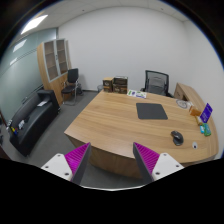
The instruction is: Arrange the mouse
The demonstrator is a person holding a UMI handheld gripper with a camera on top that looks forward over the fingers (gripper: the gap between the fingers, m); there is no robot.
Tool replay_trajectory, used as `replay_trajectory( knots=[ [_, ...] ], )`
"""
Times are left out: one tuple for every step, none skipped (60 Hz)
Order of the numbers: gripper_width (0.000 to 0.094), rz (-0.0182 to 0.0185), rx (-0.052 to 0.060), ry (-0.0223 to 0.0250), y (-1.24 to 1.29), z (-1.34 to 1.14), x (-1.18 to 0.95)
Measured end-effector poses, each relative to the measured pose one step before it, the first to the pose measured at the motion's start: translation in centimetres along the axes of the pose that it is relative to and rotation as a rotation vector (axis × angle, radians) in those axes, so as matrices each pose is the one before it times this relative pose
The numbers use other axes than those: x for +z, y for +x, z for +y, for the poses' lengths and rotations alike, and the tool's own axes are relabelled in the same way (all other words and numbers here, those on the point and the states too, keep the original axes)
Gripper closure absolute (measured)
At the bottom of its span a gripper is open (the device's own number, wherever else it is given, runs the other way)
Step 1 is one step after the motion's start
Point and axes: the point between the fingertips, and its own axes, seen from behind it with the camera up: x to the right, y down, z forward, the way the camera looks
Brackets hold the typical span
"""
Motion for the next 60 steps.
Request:
replay_trajectory(
  knots=[
    [0.0075, 0.00556, 0.0025, -0.00106, 0.172, 0.035, 0.001],
    [0.0074, 0.0065, 0.002, -0.00075, 0.244, 0.031, -0.006],
    [0.0073, 0.00553, 0.001, -0.00062, 0.259, 0.027, -0.014],
    [0.0074, 0.00442, 0.0006, -0.00001, 0.296, 0.023, -0.029],
    [0.0074, 0.00503, -0.0002, -0.00026, 0.139, 0.046, -0.006],
    [0.0076, 0.00494, 0.0019, 0.00037, 0.362, 0.058, -0.01],
    [0.0076, 0.00577, 0.0031, -0.00123, 0.402, 0.08, -0.001],
    [0.0078, 0.00673, 0.0042, -0.00167, 0.424, 0.076, -0.008],
    [0.0078, 0.00609, 0.0046, -0.00129, 0.367, 0.078, -0.004],
    [0.0079, 0.00463, 0.0046, -0.00073, 0.341, 0.07, -0.033],
    [0.0081, 0.00395, 0.0046, 0.00005, 0.386, 0.075, -0.047],
    [0.0081, 0.00488, 0.0049, -0.00001, 0.44, 0.057, -0.021],
    [0.008, 0.00721, 0.0046, -0.00058, 0.481, 0.079, -0.026],
    [0.0082, 0.00779, 0.0044, -0.00096, 0.53, 0.099, -0.043],
    [0.0083, 0.00835, 0.0039, -0.00081, 0.561, 0.052, -0.041],
    [0.0082, 0.00827, 0.0039, -0.00037, 0.576, 0.075, -0.005],
    [0.0082, 0.00839, 0.0038, -0.00083, 0.592, 0.072, -0.008],
    [0.0081, 0.00822, 0.004, -0.00068, 0.587, 0.099, 0.005],
    [0.0079, 0.00865, 0.0044, -0.00103, 0.64, 0.096, -0.019],
    [0.0079, 0.00944, 0.0046, -0.00075, 0.637, 0.084, 0.026],
    [0.0079, 0.00959, 0.005, -0.00086, 0.636, 0.104, -0.006],
    [0.0079, 0.00918, 0.0053, -0.00091, 0.652, 0.066, -0.016],
    [0.0081, 0.00986, 0.0046, -0.00079, 0.702, 0.091, -0.032],
    [0.0079, 0.0106, 0.0041, 0.00006, 0.679, 0.066, -0.063],
    [0.0079, 0.01067, 0.0034, 0.00116, 0.678, 0.037, -0.03],
    [0.0079, 0.00981, 0.0037, 0.00167, 0.683, 0.002, -0.042],
    [0.0081, 0.00841, 0.0037, 0.00296, 0.658, 0.003, -0.026],
    [0.0075, 0.00809, 0.0038, 0.00331, 0.641, 0.008, -0.043],
    [0.0077, 0.00834, 0.0033, 0.0022, 0.644, 0.034, -0.035],
    [0.0078, 0.00863, 0.0031, 0.00109, 0.696, 0.076, 0.003],
    [0.0078, 0.00966, 0.0035, 0.00044, 0.708, 0.073, 0.014],
    [0.0078, 0.00938, 0.0029, -0.00011, 0.661, 0.053, -0.001],
    [0.0079, 0.00902, 0.0033, 0.00022, 0.649, 0.053, -0.019],
    [0.0078, 0.00869, 0.0037, 0.00033, 0.674, 0.089, 0.023],
    [0.0078, 0.0085, 0.003, 0.00047, 0.65, 0.09, 0.036],
    [0.0078, 0.00935, 0.0018, -0.00096, 0.533, -0.004, 0.044],
    [0.0078, 0.00671, 0.0011, -0.00053, 0.824, 0.171, 0.051],
    [0.0079, 0.00814, 0.0015, -0.00051, 0.669, 0.116, -0.001],
    [0.0078, 0.0077, 0.0014, 0.00075, 0.646, 0.107, 0.085],
    [0.0078, 0.00738, 0.0009, 0.00046, 0.653, 0.107, 0.05],
    [0.0079, 0.00752, 0.001, -0.00008, 0.621, 0.13, 0.066],
    [0.0079, 0.00905, 0.0005, -0.00154, 0.541, 0.043, 0.095],
    [0.0079, 0.0074, 0.0007, -0.00148, 0.63, 0.142, 0.079],
    [0.0078, 0.00542, 0.0006, -0.00126, 0.733, 0.268, 0.122],
    [0.0079, 0.00712, 0.0002, -0.00289, 0.468, 0.119, 0.115],
    [0.0079, 0.00621, 0.0012, -0.00246, 0.574, 0.206, 0.137],
    [0.0079, 0.00676, 0.0017, -0.00239, 0.625, 0.208, 0.151],
    [0.0078, 0.00674, 0.0017, -0.00269, 0.575, 0.234, 0.138],
    [0.0077, 0.0061, 0.0015, -0.00337, 0.587, 0.213, 0.145],
    [0.0078, 0.00554, 0.0017, -0.00361, 0.567, 0.209, 0.177],
    [0.0078, 0.00478, 0.0024, -0.00389, 0.554, 0.205, 0.147],
    [0.0077, 0.00371, 0.0032, -0.00364, 0.503, 0.223, 0.172],
    [0.0077, 0.00342, 0.0036, -0.00406, 0.549, 0.236, 0.203],
    [0.0079, 0.00328, 0.0029, -0.0041, 0.476, 0.187, 0.178],
    [0.0079, 0.00311, 0.0023, -0.00351, 0.457, 0.175, 0.173],
    [0.0078, 0.00282, 0.0027, -0.00273, 0.471, 0.156, 0.179],
    [0.0079, 0.0024, 0.0032, -0.00169, 0.449, 0.133, 0.202],
    [0.0079, 0.00028, 0.0021, 0.00145, 0.566, 0.232, 0.299],
    [0.0079, 0.00167, 0.0028, -0.00032, 0.393, 0.1, 0.19],
    [0.008, 0.00085, 0.0017, 0.00002, 0.393, 0.081, 0.163]
  ],
)
